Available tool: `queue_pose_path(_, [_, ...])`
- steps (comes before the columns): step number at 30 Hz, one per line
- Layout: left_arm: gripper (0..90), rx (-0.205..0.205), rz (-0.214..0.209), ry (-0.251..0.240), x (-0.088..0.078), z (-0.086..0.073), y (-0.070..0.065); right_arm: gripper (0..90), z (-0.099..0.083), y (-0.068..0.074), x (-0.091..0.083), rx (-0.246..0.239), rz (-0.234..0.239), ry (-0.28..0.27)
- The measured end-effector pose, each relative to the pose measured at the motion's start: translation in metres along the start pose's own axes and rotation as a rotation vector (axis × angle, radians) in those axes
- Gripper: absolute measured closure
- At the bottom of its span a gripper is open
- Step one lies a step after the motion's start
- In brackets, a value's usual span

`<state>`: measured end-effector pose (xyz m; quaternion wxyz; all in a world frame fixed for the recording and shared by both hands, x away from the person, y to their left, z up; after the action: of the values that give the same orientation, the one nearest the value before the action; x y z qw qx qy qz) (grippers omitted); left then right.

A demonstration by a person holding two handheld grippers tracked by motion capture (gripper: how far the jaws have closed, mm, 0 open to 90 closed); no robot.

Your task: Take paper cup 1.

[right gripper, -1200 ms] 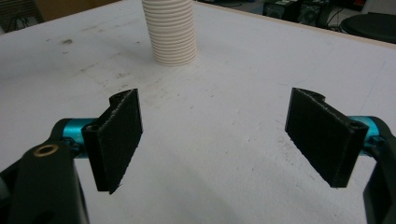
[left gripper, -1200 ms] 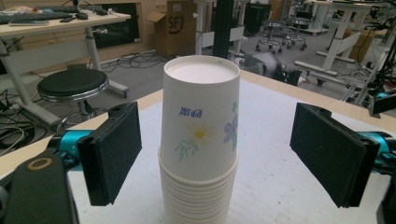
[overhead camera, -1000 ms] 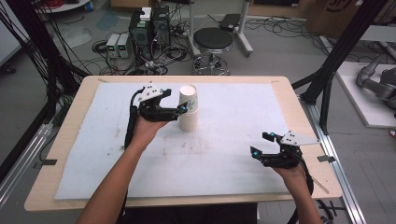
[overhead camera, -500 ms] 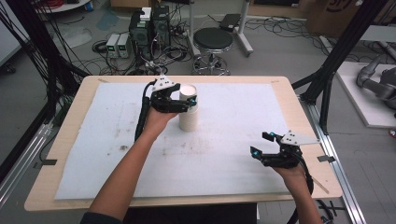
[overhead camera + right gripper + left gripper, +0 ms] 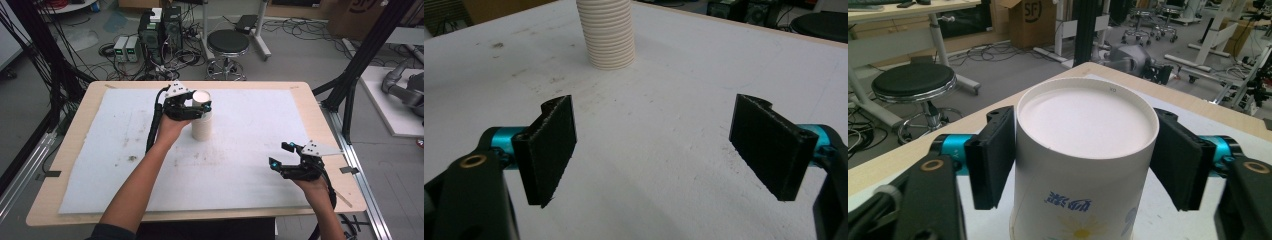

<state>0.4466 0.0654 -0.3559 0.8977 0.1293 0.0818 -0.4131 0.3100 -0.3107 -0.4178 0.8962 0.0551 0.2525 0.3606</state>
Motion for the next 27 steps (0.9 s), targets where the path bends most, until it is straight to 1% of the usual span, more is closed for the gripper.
queue_pose_path(6, [33.1,-0.003,0.0,-0.007,-0.001,0.001,0.001,19.5,0.0,0.0,0.0,-0.003,0.0,0.003])
queue_pose_path(12, [33.5,0.0,0.003,-0.021,-0.005,0.007,0.001,19.5,0.0,0.001,0.001,0.002,0.003,0.006])
queue_pose_path(19, [34.4,0.007,0.001,-0.056,-0.015,0.025,0.003,19.6,0.0,0.002,0.001,-0.001,0.006,0.004])
queue_pose_path(22, [34.7,0.019,0.011,-0.076,-0.02,0.034,0.005,19.6,0.0,0.002,0.001,-0.002,0.006,0.004])
queue_pose_path(23, [34.8,0.024,0.023,-0.095,-0.023,0.04,0.006,19.5,0.0,0.002,0.001,-0.005,0.007,0.005])
queue_pose_path(24, [34.8,0.024,0.023,-0.095,-0.023,0.04,0.006,19.5,0.0,0.002,0.001,-0.005,0.007,0.005])
queue_pose_path(26, [35.0,0.029,0.029,-0.102,-0.027,0.045,0.006,19.6,-0.001,0.003,0.001,-0.004,0.007,0.007])
queue_pose_path(27, [35.1,0.032,0.031,-0.112,-0.029,0.048,0.007,19.6,-0.001,0.003,0.001,-0.004,0.007,0.008])
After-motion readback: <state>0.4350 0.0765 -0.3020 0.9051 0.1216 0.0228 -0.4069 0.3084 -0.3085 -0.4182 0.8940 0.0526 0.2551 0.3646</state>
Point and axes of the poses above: each handheld gripper's, and its own axes: x roughly forward along the jaws, z roughly out of its top, y roughly to its left, the point moved 2 cm from there along x, roughly forward along the jaws, and after that the axes turned 13 degrees about x, right-handed, at the moved point
